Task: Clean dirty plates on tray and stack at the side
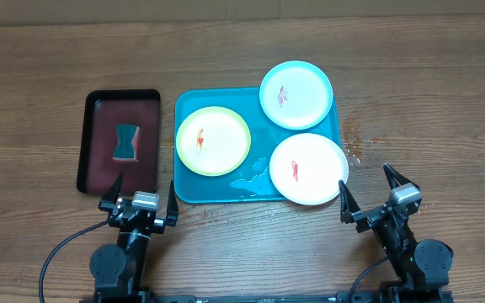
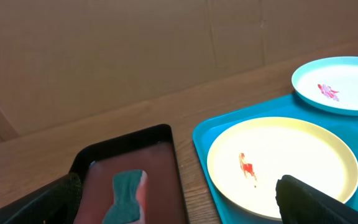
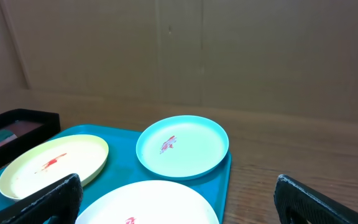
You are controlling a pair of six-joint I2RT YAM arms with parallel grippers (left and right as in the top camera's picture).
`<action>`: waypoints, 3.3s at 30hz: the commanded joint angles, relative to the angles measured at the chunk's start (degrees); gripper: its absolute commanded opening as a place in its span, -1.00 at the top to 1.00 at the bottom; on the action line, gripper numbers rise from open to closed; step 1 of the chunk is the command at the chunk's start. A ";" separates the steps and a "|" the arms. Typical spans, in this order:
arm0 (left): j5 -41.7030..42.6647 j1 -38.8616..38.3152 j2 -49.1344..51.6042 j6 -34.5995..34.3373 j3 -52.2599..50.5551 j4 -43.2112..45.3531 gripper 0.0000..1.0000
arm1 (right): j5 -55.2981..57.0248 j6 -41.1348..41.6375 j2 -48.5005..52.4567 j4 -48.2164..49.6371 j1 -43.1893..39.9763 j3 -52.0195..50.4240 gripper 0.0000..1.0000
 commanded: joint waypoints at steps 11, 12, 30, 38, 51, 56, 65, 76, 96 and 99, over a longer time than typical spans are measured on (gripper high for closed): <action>-0.61 0.26 -0.68 1.07 -0.42 0.07 -1.00 | 0.20 0.00 -0.57 0.35 0.15 -0.61 -1.00; -0.61 0.26 -0.68 1.07 -0.42 0.07 -1.00 | 0.20 0.00 -0.57 0.35 0.15 -0.61 -1.00; -0.59 0.26 -0.68 1.07 -0.42 0.09 -1.00 | 0.20 0.00 -0.57 0.44 0.15 -0.61 -1.00; -0.57 0.24 -0.68 0.85 -0.42 0.07 -1.00 | 0.17 0.00 -0.57 0.50 0.15 -0.61 -1.00; 2.80 0.22 -0.68 -10.03 -0.33 0.24 -1.00 | -2.69 0.46 -0.57 0.55 0.15 -0.59 -1.00; 5.86 0.22 -0.68 -10.60 0.42 -0.85 -0.99 | -3.10 1.66 -0.57 1.70 0.15 -0.57 -1.00; 7.28 0.22 -0.57 -12.50 11.19 -17.77 -1.00 | -5.44 6.71 -0.57 3.52 0.15 2.91 -1.00; 10.32 0.22 8.24 -14.23 30.91 -29.03 -0.99 | -10.80 7.26 -0.57 3.15 0.15 10.75 -1.00; 11.96 0.22 53.88 -11.76 79.14 -67.49 -1.00 | -15.96 7.96 12.15 -13.18 0.15 34.60 -1.00; 11.85 0.22 58.86 -11.78 85.37 -73.26 -0.99 | -19.02 7.96 19.69 -16.61 0.15 40.13 -1.00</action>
